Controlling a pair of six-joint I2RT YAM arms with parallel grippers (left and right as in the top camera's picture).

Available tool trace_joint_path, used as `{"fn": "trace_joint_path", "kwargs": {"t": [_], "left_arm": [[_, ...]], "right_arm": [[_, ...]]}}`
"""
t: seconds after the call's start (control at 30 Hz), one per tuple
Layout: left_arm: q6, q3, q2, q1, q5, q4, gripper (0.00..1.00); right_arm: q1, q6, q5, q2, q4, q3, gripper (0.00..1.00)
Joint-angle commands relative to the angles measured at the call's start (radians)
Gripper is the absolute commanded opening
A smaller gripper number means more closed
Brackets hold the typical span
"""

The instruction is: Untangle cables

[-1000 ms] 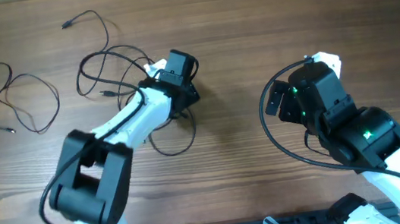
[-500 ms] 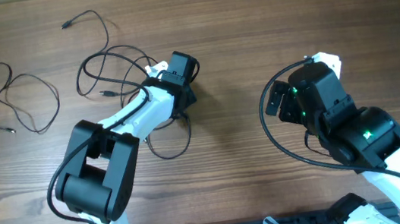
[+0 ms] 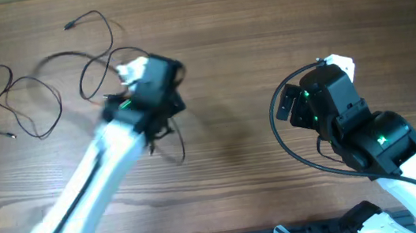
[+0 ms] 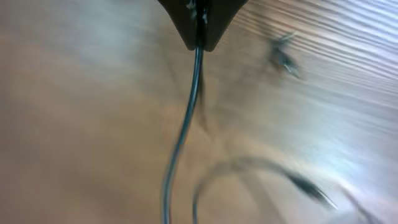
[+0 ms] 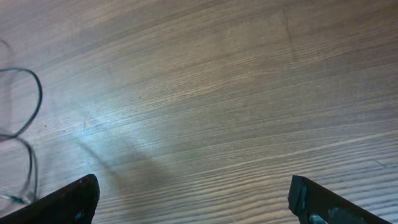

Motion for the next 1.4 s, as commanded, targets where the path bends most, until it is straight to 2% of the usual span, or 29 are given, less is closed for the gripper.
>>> {"fn": "trace_joint_path", "kwargs": {"t": [0.0, 0.13, 0.23, 0.33, 0.47, 0.57, 0.77, 0.93, 1.13, 1.17, 1.2, 1.23, 1.27, 1.3, 1.37], "left_arm": [[0.017, 0.006, -0.245, 0.103, -0.154, -0.060, 0.04], [-0.094, 0.006, -0.381, 0.274, -0.219, -0.205, 0.04], [-0.216, 0.006, -0.434, 0.423, -0.235, -0.330, 0.04], [-0.277, 0.006, -0.459, 0.576, -0.234, -0.424, 0.04], [-0.277, -0.006, -0.458, 0.765, -0.232, -0.447, 0.04], [-0.277, -0.029, -0.420, 0.881, -0.162, -0.377, 0.04], [-0.301, -0.035, -0.272, 0.956, -0.055, -0.252, 0.04], [-0.608, -0.035, -0.080, 0.958, -0.045, -0.246, 0.04], [-0.800, -0.035, 0.132, 0.958, -0.045, -0.268, 0.04], [-0.809, -0.035, 0.162, 0.958, -0.045, -0.266, 0.10], [-0.819, -0.035, 0.182, 0.958, -0.046, -0.263, 0.20], [-0.819, -0.035, 0.206, 0.958, -0.045, -0.257, 0.34], [-0.819, -0.035, 0.223, 0.958, -0.044, -0.247, 0.62], [-0.819, -0.035, 0.236, 0.958, -0.043, -0.241, 0.81], [-0.818, -0.035, 0.254, 0.956, -0.027, -0.241, 0.99]], "right_arm": [[-0.002, 0.011, 0.017, 0.006, 0.000, -0.001, 1.00], [-0.002, 0.012, 0.017, 0.006, 0.000, -0.001, 1.00], [-0.002, 0.012, 0.017, 0.006, 0.000, -0.001, 1.00], [-0.002, 0.012, 0.017, 0.006, 0.000, -0.001, 1.00], [-0.002, 0.012, 0.017, 0.006, 0.000, -0.001, 1.00], [-0.002, 0.012, 0.017, 0.006, 0.000, -0.001, 1.00], [-0.002, 0.012, 0.017, 0.006, 0.000, -0.001, 1.00], [-0.002, 0.012, 0.017, 0.006, 0.000, -0.001, 1.00], [-0.002, 0.012, 0.017, 0.006, 0.000, -0.001, 1.00], [-0.002, 0.012, 0.017, 0.006, 0.000, -0.001, 1.00], [-0.002, 0.011, 0.017, 0.006, 0.000, -0.001, 1.00], [-0.002, 0.012, 0.017, 0.006, 0.000, -0.001, 1.00], [-0.002, 0.012, 0.017, 0.006, 0.000, -0.001, 1.00], [-0.002, 0.012, 0.017, 0.006, 0.000, -0.001, 1.00], [-0.002, 0.012, 0.017, 0.006, 0.000, -0.001, 1.00]]}}
